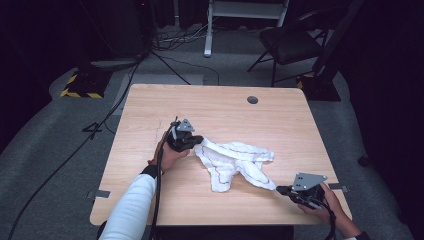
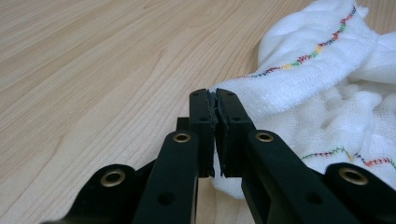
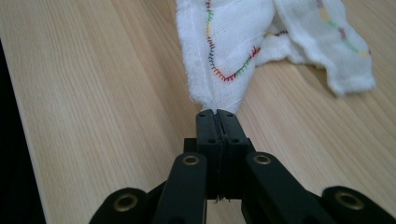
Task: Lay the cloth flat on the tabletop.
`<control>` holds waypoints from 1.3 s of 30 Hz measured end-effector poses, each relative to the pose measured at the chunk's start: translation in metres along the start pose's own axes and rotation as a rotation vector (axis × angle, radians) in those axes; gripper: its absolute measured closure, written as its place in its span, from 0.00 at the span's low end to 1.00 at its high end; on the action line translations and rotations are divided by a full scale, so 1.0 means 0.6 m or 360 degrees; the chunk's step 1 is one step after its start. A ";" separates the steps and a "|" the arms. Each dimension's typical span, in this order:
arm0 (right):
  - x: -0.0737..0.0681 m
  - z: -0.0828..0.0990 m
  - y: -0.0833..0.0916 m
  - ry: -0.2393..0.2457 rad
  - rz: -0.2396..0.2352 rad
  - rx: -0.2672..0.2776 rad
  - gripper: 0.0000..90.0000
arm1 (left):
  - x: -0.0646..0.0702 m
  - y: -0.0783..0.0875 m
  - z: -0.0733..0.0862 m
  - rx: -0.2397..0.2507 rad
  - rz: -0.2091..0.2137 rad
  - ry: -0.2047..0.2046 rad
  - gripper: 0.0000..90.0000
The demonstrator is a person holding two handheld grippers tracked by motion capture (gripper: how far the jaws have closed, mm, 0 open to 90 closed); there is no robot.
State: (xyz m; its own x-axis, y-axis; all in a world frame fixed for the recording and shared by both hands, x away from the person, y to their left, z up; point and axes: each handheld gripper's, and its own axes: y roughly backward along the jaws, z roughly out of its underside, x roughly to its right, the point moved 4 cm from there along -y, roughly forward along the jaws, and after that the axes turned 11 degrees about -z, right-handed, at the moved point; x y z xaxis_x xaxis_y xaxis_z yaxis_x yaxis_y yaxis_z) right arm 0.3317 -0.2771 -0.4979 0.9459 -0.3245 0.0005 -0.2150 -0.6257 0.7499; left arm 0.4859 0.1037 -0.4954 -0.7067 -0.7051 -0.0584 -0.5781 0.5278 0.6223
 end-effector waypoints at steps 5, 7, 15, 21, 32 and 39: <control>0.006 0.031 0.026 -0.0075 0.0070 0.0033 0.99 | -0.008 0.005 0.000 0.0015 -0.0029 0.0057 0.96; 0.011 0.041 0.035 -0.0121 0.0115 0.0041 0.99 | -0.011 0.005 -0.001 0.0020 -0.0045 0.0058 0.96; 0.041 0.050 0.066 -0.0275 0.0296 0.0177 0.83 | -0.009 0.004 -0.004 0.0022 -0.0045 0.0046 0.95; 0.076 0.016 0.051 -0.0267 0.0308 0.0212 0.71 | -0.005 0.004 -0.005 0.0021 -0.0028 0.0030 0.95; 0.159 -0.051 -0.042 -0.0184 0.0272 0.0059 0.59 | -0.010 -0.002 0.001 -0.0020 -0.0051 0.0000 0.95; 0.191 -0.067 -0.090 -0.0204 0.0282 -0.0011 0.48 | -0.016 -0.009 0.007 -0.0046 -0.0061 -0.0003 0.92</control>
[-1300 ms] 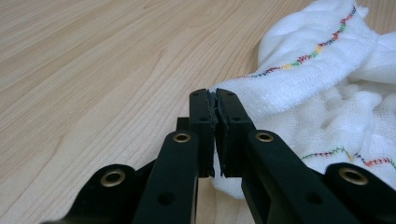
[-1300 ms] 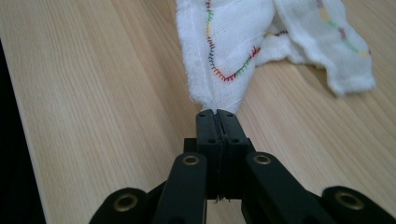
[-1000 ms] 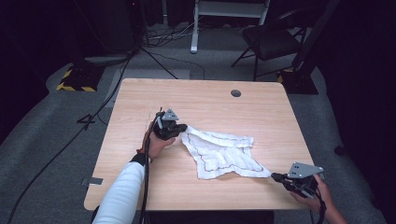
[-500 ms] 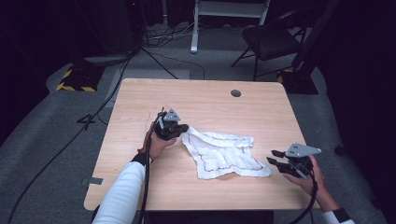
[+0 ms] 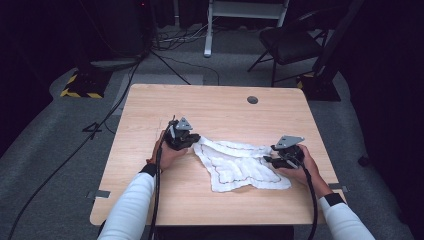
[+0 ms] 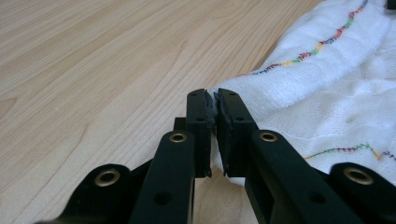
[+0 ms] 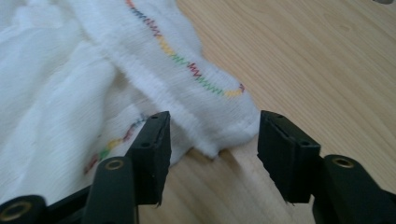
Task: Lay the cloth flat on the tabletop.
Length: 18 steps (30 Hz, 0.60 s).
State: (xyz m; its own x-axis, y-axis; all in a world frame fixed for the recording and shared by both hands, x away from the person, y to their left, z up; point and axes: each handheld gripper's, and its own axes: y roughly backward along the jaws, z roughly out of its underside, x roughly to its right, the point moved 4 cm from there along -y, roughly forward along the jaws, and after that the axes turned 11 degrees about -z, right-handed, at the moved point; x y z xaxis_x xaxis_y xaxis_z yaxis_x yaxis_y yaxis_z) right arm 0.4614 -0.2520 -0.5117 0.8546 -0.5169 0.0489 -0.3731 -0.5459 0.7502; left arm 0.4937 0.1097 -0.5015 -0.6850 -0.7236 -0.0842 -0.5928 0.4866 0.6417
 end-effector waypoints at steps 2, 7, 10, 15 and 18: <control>0.005 -0.001 -0.011 -0.0017 -0.0001 -0.0022 0.48 | 0.001 -0.001 0.003 -0.0017 0.0001 -0.0012 0.89; 0.010 -0.006 -0.015 0.0008 -0.0048 0.0004 0.74 | 0.004 0.001 0.004 -0.0001 0.0023 -0.0027 0.62; 0.006 -0.008 -0.015 0.0024 -0.0047 -0.0004 0.87 | 0.015 -0.002 0.004 -0.0015 0.0079 -0.0043 0.37; 0.007 -0.012 -0.007 0.0038 -0.0018 0.0030 0.95 | 0.034 -0.019 0.002 -0.0080 0.0035 -0.0142 0.28; 0.010 -0.016 0.002 0.0040 0.0000 0.0069 0.96 | 0.038 -0.036 0.002 -0.0123 0.0030 -0.0150 0.42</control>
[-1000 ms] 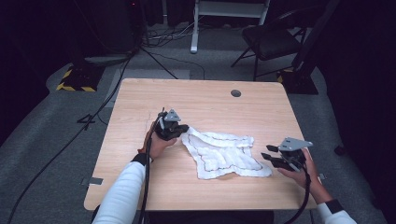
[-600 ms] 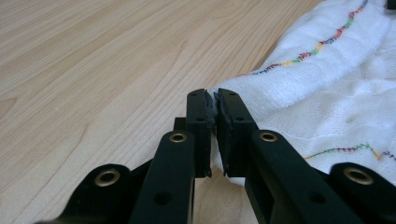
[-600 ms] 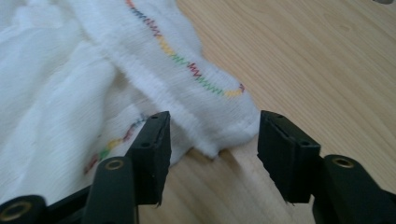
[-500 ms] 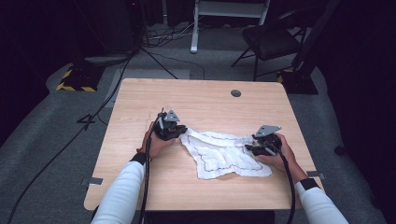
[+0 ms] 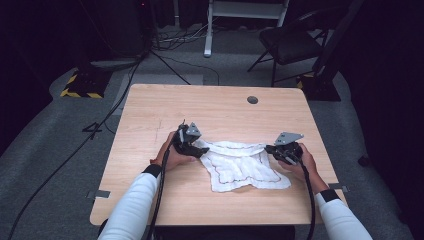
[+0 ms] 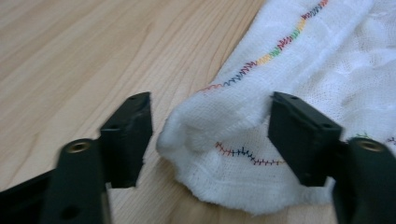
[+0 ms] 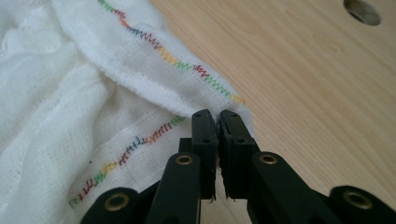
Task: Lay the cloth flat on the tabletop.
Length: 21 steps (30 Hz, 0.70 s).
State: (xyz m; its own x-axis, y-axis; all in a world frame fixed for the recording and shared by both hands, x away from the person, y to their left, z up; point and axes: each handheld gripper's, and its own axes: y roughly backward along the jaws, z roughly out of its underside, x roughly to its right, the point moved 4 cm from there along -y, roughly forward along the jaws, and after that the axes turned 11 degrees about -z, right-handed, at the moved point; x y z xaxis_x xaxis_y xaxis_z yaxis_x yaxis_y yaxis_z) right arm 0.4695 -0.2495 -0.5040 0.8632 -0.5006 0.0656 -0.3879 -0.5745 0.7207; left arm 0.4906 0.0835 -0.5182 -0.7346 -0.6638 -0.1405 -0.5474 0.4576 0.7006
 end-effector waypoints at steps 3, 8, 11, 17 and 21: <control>0.005 -0.012 0.016 -0.0041 -0.0005 0.0086 0.96 | 0.001 -0.010 0.000 -0.0021 -0.0008 -0.0041 0.61; 0.005 -0.029 0.036 -0.0040 0.0022 0.0182 0.97 | -0.008 0.009 -0.010 0.0056 -0.0005 -0.0034 0.87; 0.006 -0.037 0.047 -0.0039 0.0050 0.0223 0.97 | -0.018 0.034 -0.018 0.0148 -0.0012 -0.0005 0.91; 0.003 -0.053 0.072 -0.0011 0.0091 0.0294 0.98 | -0.026 0.075 -0.033 0.0271 -0.0017 0.0004 0.92; 0.003 -0.066 0.088 -0.0014 0.0122 0.0353 0.98 | -0.027 0.099 -0.050 0.0344 -0.0032 0.0014 0.92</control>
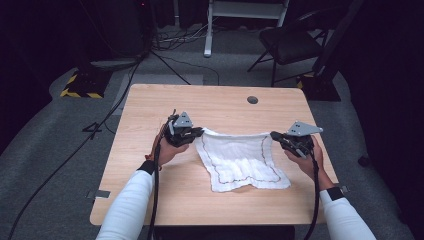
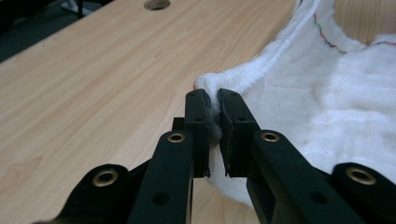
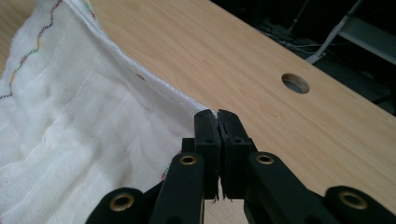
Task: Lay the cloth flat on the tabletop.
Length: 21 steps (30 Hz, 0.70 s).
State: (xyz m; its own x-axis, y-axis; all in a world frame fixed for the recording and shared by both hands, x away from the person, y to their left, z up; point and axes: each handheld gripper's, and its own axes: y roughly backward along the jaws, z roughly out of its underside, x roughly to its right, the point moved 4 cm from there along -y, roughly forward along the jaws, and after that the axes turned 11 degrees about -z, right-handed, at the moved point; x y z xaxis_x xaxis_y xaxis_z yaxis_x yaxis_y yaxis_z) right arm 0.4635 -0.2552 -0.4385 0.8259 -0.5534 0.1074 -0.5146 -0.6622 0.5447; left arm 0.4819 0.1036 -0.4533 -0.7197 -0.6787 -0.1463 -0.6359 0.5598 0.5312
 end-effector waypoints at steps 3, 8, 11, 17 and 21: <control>0.003 -0.012 0.011 -0.0005 0.0035 0.0047 0.98 | 0.001 0.011 -0.016 0.0039 -0.0015 -0.0013 0.92; 0.008 -0.029 0.025 -0.0007 0.0093 0.0084 0.98 | -0.002 0.018 -0.037 0.0065 -0.0027 -0.0015 0.92; 0.014 -0.041 0.032 -0.0024 0.0136 0.0114 0.98 | -0.006 0.021 -0.053 0.0079 -0.0053 -0.0014 0.92; 0.024 -0.061 0.032 -0.0033 0.0215 0.0130 0.98 | -0.024 0.015 -0.072 0.0075 -0.0115 0.0019 0.92; 0.032 -0.067 0.022 -0.0054 0.0257 0.0119 0.98 | -0.035 -0.006 -0.071 0.0042 -0.0164 0.0051 0.92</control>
State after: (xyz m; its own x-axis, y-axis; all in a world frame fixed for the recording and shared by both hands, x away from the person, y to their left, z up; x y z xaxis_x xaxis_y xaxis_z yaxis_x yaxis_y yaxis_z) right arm 0.4820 -0.2542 -0.3960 0.7234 -0.6718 0.1596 -0.6569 -0.5983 0.4589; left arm 0.5113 0.0953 -0.4167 -0.6412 -0.7479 -0.1717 -0.7134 0.4985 0.4925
